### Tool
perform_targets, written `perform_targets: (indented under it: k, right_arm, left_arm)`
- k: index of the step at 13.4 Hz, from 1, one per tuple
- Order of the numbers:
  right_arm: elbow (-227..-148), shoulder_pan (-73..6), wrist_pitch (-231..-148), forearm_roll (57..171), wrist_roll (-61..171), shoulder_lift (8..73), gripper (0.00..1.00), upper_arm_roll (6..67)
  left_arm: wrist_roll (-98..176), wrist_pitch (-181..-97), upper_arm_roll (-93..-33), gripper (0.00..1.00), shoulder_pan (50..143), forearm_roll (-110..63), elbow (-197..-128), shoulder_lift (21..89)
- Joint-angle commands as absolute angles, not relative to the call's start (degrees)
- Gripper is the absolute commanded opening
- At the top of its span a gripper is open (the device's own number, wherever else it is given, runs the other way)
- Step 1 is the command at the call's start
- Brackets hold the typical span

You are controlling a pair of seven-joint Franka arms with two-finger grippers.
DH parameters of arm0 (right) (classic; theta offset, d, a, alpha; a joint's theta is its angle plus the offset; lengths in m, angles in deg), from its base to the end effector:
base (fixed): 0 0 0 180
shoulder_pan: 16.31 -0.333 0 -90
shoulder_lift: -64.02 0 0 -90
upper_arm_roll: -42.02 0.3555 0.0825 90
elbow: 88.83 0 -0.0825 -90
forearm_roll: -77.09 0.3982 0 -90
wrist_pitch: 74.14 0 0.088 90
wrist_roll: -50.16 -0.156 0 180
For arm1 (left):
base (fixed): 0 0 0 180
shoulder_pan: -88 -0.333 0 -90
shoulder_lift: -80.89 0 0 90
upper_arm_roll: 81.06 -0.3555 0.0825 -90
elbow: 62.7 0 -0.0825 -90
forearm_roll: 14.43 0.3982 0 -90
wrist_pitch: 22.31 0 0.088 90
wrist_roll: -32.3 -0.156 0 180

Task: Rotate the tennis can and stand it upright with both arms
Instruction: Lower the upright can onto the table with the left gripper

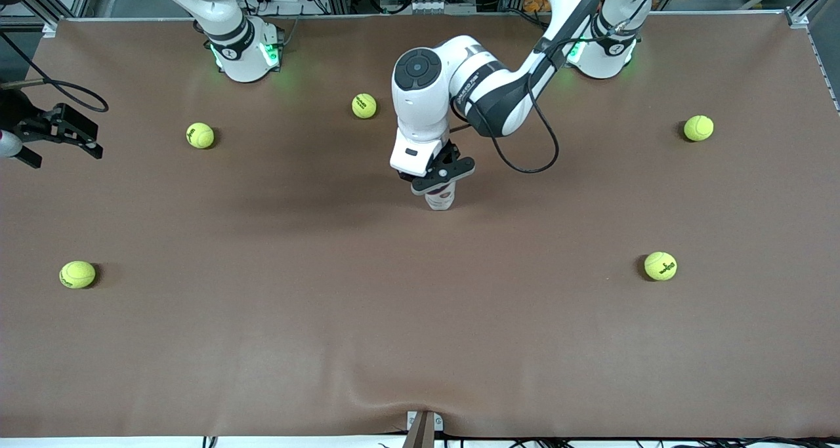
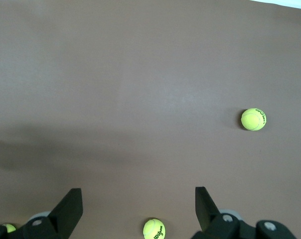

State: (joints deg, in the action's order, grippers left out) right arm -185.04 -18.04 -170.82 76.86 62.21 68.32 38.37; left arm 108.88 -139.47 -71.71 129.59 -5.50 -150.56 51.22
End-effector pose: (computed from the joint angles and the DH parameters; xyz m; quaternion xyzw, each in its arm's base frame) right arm 0.5567 -0.0205 0.6146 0.9952 0.0883 0.0413 0.0047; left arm 0.4815 -0.5441 0.3376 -0.9799 -0.1973 -0.0264 0.0122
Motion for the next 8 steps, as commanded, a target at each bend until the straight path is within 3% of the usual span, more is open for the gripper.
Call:
perform_targets:
  k: [1,2,3,4,8]
  right_arm:
    - [-185.07,-19.57,-170.73,74.98,62.12,68.94,1.00,37.89]
    - [-185.07,-19.57,-170.56,74.98,62.12,68.94,1.00,37.80]
    - [-184.99,-19.57,-170.29,74.98,62.12,68.94,1.00,37.80]
    - [-184.99,-19.48,-170.20,74.98,62.12,69.02,1.00,37.80]
    - [-185.16,-19.39,-170.29,75.07,62.12,69.02,1.00,37.80]
  left_arm:
    - [110.44,-139.38,-72.18,0.58,130.36,-3.88,-148.84,50.31]
    - [110.44,-139.38,-72.18,0.63,130.36,-3.88,-148.84,50.39]
    - [110.44,-139.38,-72.18,0.74,130.36,-3.88,-148.84,50.48]
    - [110.35,-139.47,-72.18,1.00,130.36,-3.88,-148.84,50.66]
    - [109.74,-139.47,-72.18,1.00,130.18,-3.79,-148.75,51.71]
